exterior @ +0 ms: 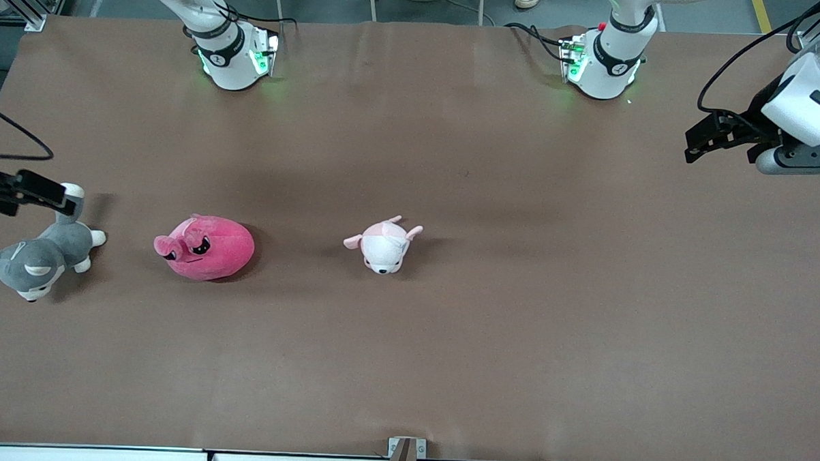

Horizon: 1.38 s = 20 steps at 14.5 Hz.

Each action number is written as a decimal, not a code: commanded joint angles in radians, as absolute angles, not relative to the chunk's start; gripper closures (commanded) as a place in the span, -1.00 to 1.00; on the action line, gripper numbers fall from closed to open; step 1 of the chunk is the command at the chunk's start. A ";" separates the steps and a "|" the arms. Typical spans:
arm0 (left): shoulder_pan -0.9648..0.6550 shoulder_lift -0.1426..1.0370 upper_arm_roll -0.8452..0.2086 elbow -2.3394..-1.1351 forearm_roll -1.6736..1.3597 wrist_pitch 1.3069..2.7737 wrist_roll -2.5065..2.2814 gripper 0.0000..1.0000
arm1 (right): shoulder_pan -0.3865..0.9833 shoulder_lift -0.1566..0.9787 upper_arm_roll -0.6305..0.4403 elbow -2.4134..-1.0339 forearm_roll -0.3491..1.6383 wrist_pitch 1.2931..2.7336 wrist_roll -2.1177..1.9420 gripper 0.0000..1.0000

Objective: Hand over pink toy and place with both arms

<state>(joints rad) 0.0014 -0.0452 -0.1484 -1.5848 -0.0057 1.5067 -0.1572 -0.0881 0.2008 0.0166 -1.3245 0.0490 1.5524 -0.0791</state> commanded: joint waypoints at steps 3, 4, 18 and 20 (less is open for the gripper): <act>0.008 -0.066 -0.149 -1.594 -0.020 1.499 -0.141 -1.00 | -0.092 0.056 0.014 -1.449 0.005 1.575 -0.063 -1.00; 0.008 -0.066 -0.149 -1.595 -0.020 1.500 -0.141 -1.00 | -0.091 0.023 0.014 -1.492 -0.008 1.592 -0.063 -1.00; 0.008 -0.048 -0.149 -1.563 -0.009 1.499 -0.133 -1.00 | -0.097 -0.153 0.017 -1.749 -0.008 1.667 -0.021 -1.00; 0.006 -0.048 -0.149 -1.563 -0.008 1.499 -0.135 -1.00 | -0.097 -0.153 0.017 -1.749 -0.009 1.667 -0.023 -1.00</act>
